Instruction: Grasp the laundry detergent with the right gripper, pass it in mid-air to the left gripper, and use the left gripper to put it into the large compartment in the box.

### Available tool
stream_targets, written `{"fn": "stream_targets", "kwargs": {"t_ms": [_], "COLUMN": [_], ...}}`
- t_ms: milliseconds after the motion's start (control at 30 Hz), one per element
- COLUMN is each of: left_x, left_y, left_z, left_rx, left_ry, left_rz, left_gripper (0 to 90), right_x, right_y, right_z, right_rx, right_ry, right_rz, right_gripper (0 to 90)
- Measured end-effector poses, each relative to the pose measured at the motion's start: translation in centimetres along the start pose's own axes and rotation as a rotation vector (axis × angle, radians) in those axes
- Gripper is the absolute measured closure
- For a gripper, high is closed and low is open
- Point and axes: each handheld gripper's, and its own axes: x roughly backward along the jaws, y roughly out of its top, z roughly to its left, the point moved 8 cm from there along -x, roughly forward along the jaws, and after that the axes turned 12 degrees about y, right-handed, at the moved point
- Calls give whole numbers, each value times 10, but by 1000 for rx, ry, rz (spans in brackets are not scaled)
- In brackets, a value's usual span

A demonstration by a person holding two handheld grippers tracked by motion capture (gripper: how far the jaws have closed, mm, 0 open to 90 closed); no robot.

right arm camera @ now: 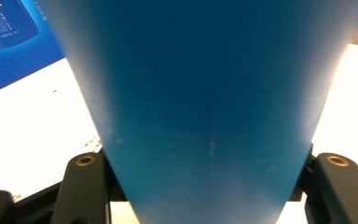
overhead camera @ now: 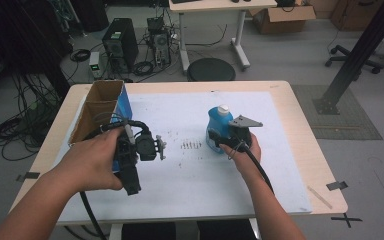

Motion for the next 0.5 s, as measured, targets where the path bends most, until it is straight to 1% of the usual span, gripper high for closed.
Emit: {"fn": "stream_targets", "kwargs": {"t_ms": [100,133,167,267,367,500], "left_x": [0,0,0,1,2,4], "left_y": [0,0,0,2,4,7], "left_z": [0,0,0,1,1,0], "left_rx": [1,1,1,2,1,-4], "left_ry": [0,-5,-5,-5,-3,-1], "left_rz": [0,1,1,-3,-7,-8], "left_gripper": [2,2,2,2,2,2], "right_x": [-1,-2,-2,-2,-2,-2], "right_y": [-1,-1,-1,-1,0,1], "right_z": [0,0,0,0,0,1], "right_rx": [1,16,16,43,56,63], "right_ry": [-3,-14,-14,-31,-28,-29], "right_rz": [-2,0,0,9,17,21], "right_gripper": [405,417,417,438,452,462]}}
